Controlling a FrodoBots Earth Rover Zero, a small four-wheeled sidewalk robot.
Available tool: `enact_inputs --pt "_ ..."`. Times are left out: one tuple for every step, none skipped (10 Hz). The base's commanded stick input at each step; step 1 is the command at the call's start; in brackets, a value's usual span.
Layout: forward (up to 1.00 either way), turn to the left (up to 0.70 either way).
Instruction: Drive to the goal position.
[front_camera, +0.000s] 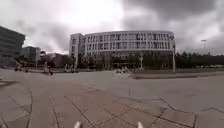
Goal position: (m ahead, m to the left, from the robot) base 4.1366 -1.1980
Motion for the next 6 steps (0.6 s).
enact_inputs --pt "0.5 0.01" --pt "0.5 0.01" --pt "0.5 0.07" --pt "0.5 0.13" --pt "0.5 0.2" --pt "0.5 0.26"
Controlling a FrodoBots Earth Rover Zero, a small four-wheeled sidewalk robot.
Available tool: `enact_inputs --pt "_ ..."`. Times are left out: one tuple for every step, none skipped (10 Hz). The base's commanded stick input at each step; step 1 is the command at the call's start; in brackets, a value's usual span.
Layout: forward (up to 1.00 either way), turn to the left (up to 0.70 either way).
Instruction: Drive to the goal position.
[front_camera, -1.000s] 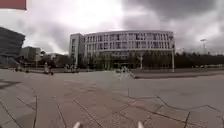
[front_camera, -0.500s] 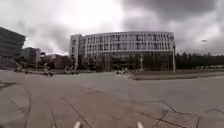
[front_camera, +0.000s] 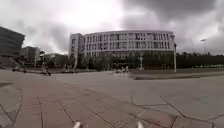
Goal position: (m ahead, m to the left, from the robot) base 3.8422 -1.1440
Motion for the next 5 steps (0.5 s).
enact_inputs --pt "0.5 0.1" --pt "0.5 0.01" --pt "0.5 0.01" --pt "0.5 0.01" --pt "0.5 0.01"
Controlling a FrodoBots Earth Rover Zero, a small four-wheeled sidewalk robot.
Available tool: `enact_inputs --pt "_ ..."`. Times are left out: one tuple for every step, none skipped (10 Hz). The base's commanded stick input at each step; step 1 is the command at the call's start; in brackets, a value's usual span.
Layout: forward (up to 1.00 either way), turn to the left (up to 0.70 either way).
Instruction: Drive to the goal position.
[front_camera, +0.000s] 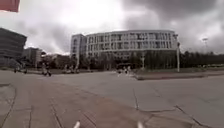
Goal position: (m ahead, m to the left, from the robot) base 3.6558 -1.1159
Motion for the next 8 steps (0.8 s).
enact_inputs --pt "0.5 0.01" --pt "0.5 0.01" --pt "0.5 0.01" --pt "0.5 0.01" --pt "0.5 0.01" --pt "0.5 0.01" --pt "0.5 0.01" --pt "0.5 0.01"
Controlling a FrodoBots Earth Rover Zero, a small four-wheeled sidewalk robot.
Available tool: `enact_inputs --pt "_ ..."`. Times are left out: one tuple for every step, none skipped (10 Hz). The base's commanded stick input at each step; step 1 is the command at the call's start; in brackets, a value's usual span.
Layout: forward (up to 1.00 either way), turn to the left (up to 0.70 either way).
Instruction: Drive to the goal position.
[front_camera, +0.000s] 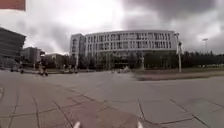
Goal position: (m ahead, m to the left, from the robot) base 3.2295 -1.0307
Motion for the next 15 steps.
enact_inputs --pt "0.5 0.01" --pt "0.5 0.01" --pt "0.5 0.01" --pt "0.5 0.01" --pt "0.5 0.01" --pt "0.5 0.01" --pt "0.5 0.01" --pt "0.5 0.01" --pt "0.5 0.01" --pt "0.5 0.01" --pt "0.5 0.01" --pt "0.5 0.01" --pt "0.5 0.01" --pt "0.5 0.01" --pt "0.5 0.01"
